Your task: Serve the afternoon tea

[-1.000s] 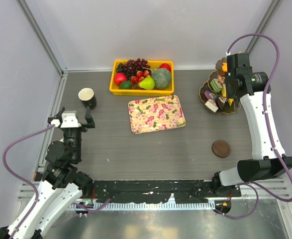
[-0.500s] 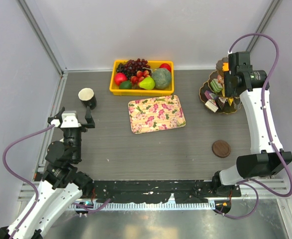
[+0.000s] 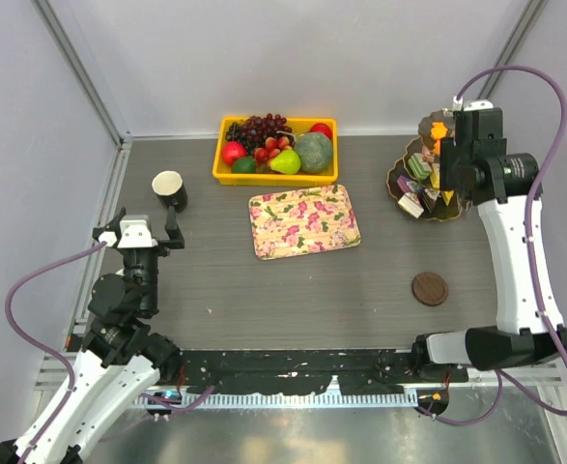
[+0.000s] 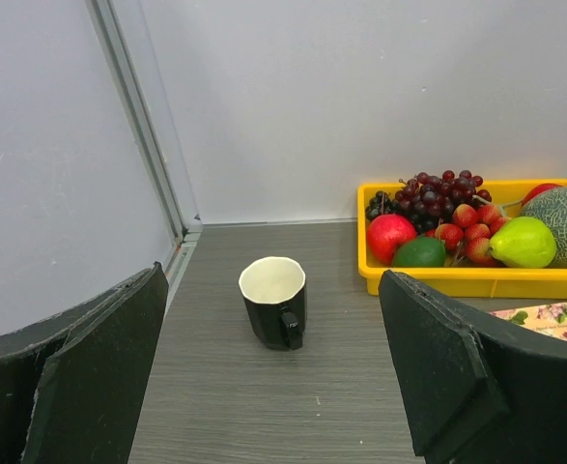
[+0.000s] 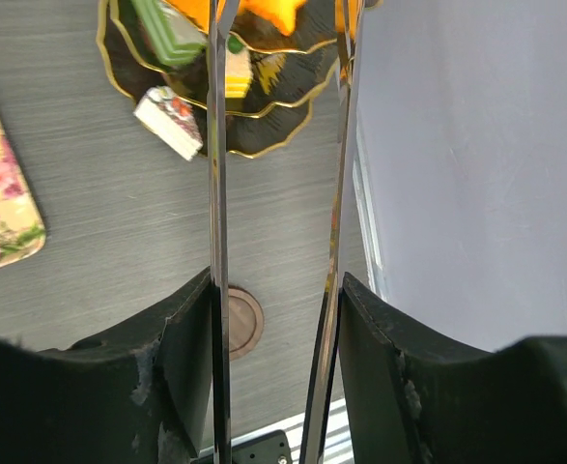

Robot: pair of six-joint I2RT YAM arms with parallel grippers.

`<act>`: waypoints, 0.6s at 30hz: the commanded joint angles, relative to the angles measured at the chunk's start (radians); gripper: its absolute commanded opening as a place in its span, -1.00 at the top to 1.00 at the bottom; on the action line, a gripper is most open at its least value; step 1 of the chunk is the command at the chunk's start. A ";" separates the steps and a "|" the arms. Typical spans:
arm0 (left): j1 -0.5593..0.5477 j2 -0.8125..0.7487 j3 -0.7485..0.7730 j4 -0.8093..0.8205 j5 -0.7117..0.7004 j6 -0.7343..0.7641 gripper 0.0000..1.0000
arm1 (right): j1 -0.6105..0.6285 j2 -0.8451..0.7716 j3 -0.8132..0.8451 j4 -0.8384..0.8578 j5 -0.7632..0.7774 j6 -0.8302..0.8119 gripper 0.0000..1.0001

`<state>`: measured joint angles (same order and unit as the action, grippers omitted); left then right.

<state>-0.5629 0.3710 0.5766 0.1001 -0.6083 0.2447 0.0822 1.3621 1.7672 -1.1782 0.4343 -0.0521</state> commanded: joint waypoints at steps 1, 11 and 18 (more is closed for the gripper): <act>-0.003 0.005 0.011 0.033 0.004 -0.001 -0.98 | 0.074 -0.101 -0.003 0.037 -0.020 0.014 -0.06; -0.003 0.006 0.012 0.033 0.002 0.001 -0.98 | 0.442 -0.103 -0.167 0.144 -0.066 0.034 0.07; -0.003 -0.001 0.012 0.035 -0.002 0.004 -0.98 | 0.620 0.064 -0.327 0.379 -0.233 0.018 0.07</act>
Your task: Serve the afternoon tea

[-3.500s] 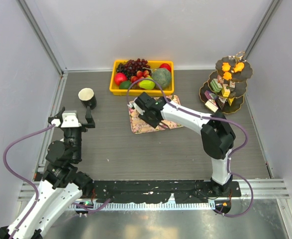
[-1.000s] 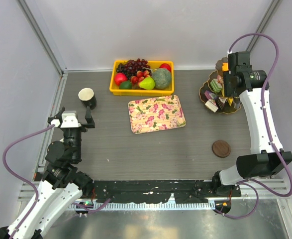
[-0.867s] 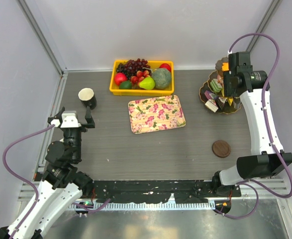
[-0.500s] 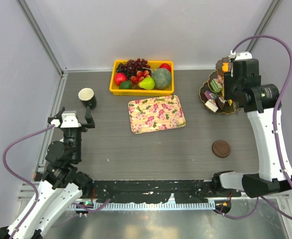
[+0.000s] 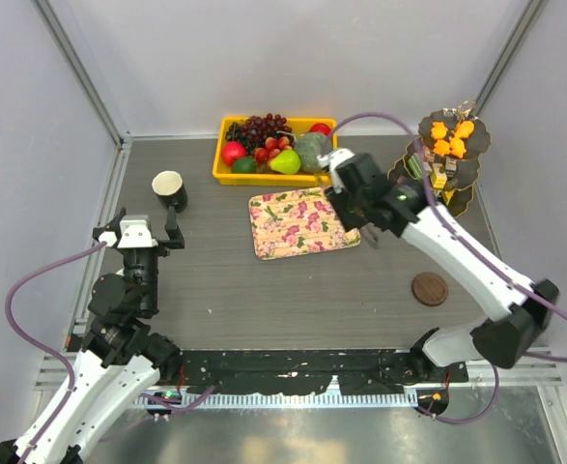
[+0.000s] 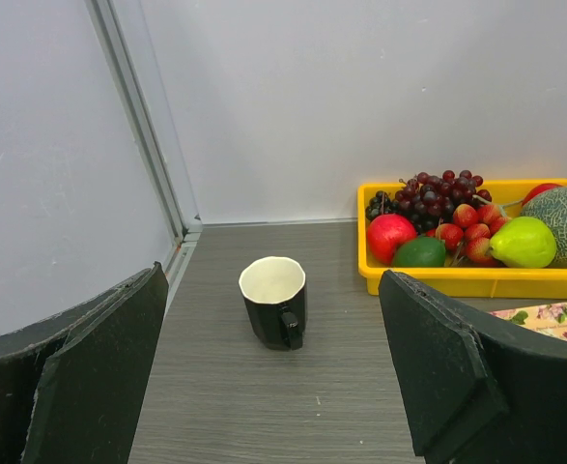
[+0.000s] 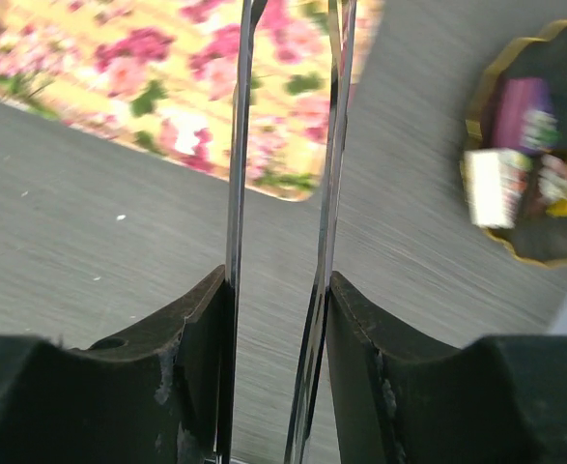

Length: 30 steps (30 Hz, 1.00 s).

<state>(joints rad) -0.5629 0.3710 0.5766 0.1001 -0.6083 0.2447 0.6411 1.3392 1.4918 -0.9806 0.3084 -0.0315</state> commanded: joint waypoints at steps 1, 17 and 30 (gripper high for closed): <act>-0.003 -0.001 0.012 0.035 -0.002 0.004 -0.98 | 0.072 0.133 -0.065 0.222 -0.147 -0.010 0.08; -0.003 -0.003 0.009 0.041 -0.005 0.008 -0.98 | 0.091 0.567 0.012 0.342 -0.184 -0.316 0.07; -0.003 0.002 0.009 0.041 -0.004 0.011 -0.98 | 0.055 0.505 -0.014 0.341 -0.023 -0.311 -0.46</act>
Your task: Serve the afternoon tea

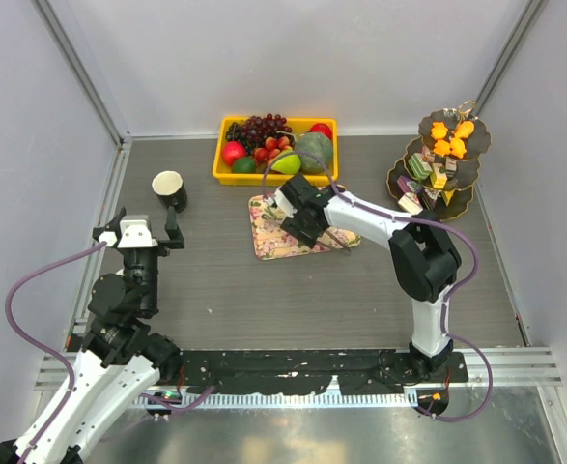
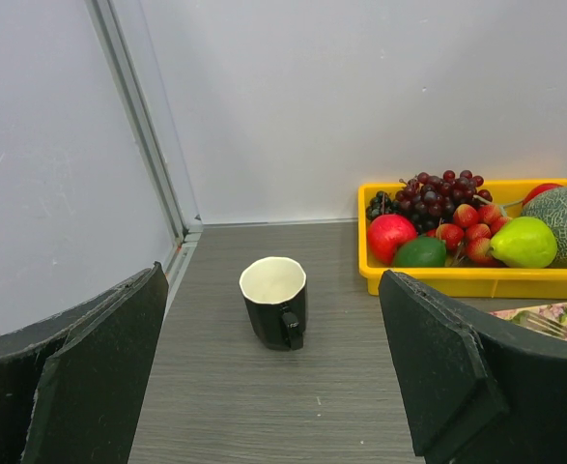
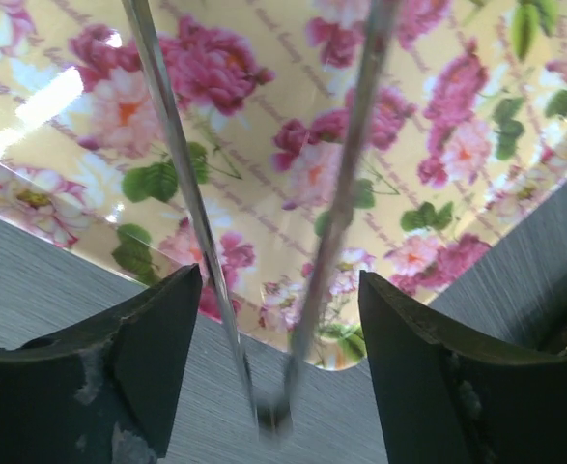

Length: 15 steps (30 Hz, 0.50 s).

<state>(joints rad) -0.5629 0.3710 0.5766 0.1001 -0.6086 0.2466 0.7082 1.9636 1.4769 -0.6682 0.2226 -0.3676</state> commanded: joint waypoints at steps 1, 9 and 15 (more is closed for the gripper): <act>-0.003 0.002 0.008 0.041 -0.003 0.007 -0.98 | -0.016 -0.159 -0.006 0.032 0.067 0.036 -0.50; -0.003 0.000 0.009 0.039 -0.003 0.008 -0.98 | -0.094 -0.412 -0.118 0.018 0.147 0.223 -0.85; -0.003 -0.004 0.011 0.038 -0.006 0.008 -0.98 | -0.150 -0.584 -0.232 -0.024 0.256 0.405 -0.91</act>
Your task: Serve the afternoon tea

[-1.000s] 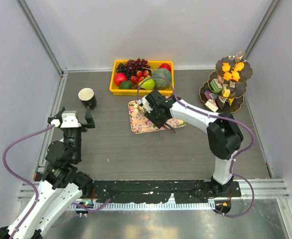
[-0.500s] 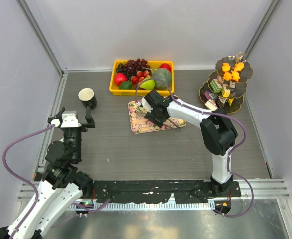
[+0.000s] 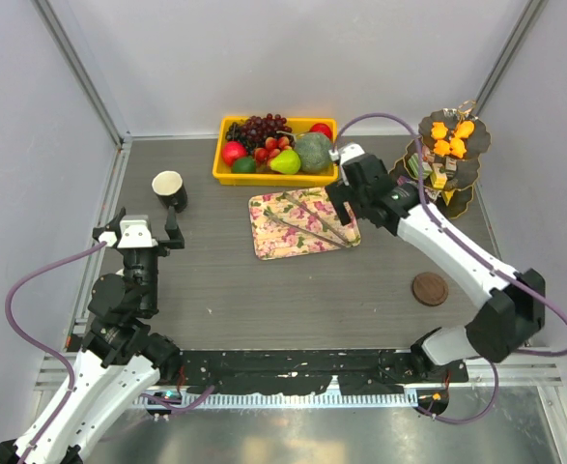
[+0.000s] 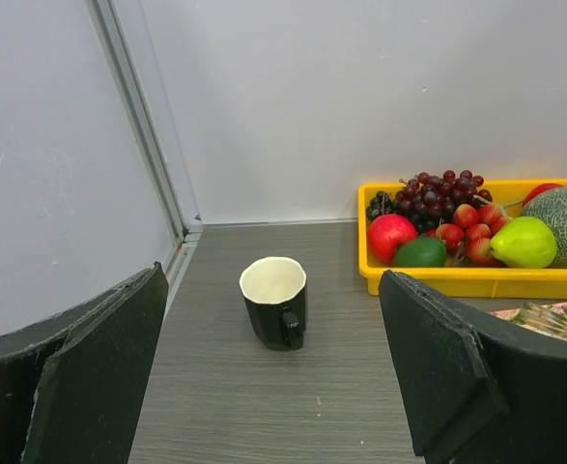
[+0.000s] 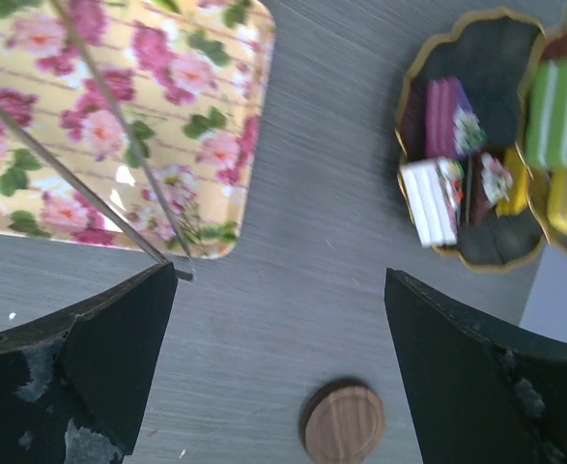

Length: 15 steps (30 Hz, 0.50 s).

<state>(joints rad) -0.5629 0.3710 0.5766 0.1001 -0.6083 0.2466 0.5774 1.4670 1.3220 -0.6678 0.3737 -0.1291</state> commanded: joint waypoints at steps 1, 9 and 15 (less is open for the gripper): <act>-0.003 -0.006 0.009 0.038 -0.007 0.008 -0.98 | -0.019 -0.133 -0.093 -0.027 0.143 0.195 -0.91; -0.003 -0.009 0.011 0.038 -0.004 0.005 -0.98 | -0.093 -0.393 -0.398 0.162 -0.065 0.357 -0.91; -0.003 -0.009 0.011 0.038 -0.004 0.005 -0.98 | -0.165 -0.294 -0.483 0.400 -0.214 0.471 -0.92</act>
<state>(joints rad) -0.5629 0.3698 0.5766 0.1001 -0.6086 0.2466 0.4511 1.0889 0.8532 -0.5102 0.2844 0.2256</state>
